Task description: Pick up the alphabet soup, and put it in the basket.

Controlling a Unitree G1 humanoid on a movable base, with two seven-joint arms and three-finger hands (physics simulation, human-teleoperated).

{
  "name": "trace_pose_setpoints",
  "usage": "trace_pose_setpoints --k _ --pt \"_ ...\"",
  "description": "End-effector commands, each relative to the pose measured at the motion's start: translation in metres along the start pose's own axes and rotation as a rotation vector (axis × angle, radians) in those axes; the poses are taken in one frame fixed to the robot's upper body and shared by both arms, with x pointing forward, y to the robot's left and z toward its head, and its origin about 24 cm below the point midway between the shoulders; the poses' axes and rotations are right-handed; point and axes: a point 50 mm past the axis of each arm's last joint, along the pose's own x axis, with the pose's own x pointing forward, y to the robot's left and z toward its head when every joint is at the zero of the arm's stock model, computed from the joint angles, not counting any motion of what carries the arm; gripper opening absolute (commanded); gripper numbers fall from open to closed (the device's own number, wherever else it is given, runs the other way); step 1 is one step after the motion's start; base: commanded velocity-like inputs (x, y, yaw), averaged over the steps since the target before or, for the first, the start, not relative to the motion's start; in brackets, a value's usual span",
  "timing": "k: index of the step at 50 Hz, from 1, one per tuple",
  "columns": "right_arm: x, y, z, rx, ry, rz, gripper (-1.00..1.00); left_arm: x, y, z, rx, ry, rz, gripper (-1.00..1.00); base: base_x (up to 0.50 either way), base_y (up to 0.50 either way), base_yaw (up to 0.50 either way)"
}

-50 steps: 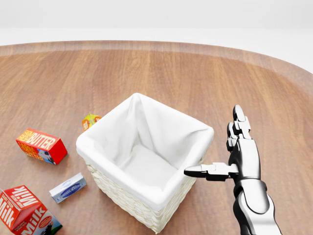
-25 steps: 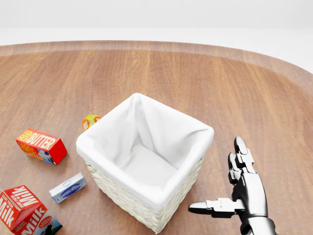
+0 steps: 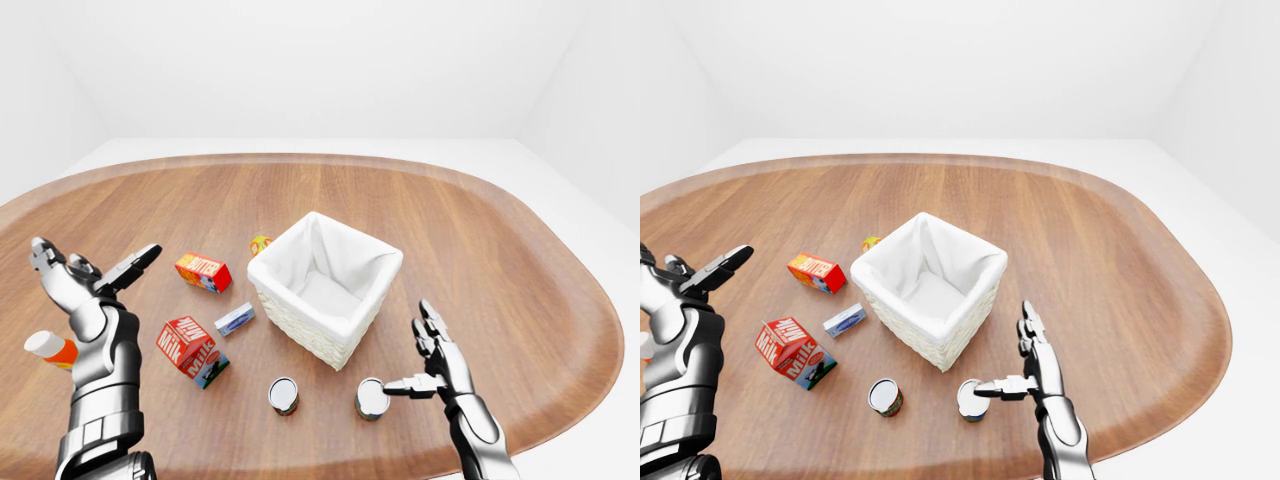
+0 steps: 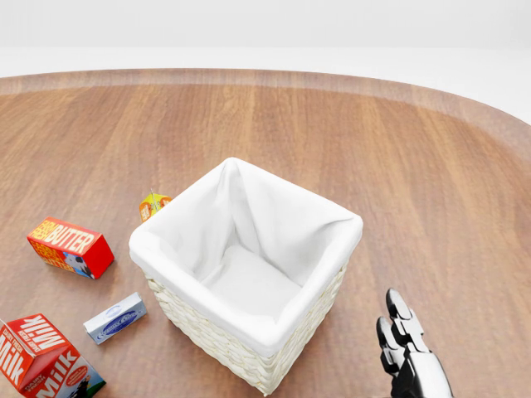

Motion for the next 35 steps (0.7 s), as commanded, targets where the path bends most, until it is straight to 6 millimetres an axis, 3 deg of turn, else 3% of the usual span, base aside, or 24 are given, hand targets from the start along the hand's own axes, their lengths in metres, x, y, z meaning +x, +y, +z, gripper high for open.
trace_pose_setpoints --k 1,3,7,13,35 --pt "-0.015 0.002 -0.024 0.008 0.101 0.034 1.00 0.000 0.000 -0.001 0.003 0.002 0.000 1.00 0.00 0.00 0.00" --pt "-0.015 0.004 -0.040 0.013 0.175 0.040 1.00 0.000 0.000 -0.002 0.004 0.009 0.001 1.00 0.00 0.00 0.00" --pt "-0.016 0.003 -0.052 0.007 0.228 0.032 1.00 0.000 0.000 -0.003 0.006 0.013 0.000 1.00 0.00 0.00 0.00" --pt "-0.020 0.000 -0.050 -0.012 0.225 0.031 1.00 0.001 0.000 -0.004 0.009 0.015 0.003 1.00 0.00 0.00 0.00" --pt "-0.019 0.019 -0.046 -0.215 0.223 0.049 1.00 0.000 0.000 -0.002 0.004 0.011 -0.002 1.00 0.00 0.00 0.00"
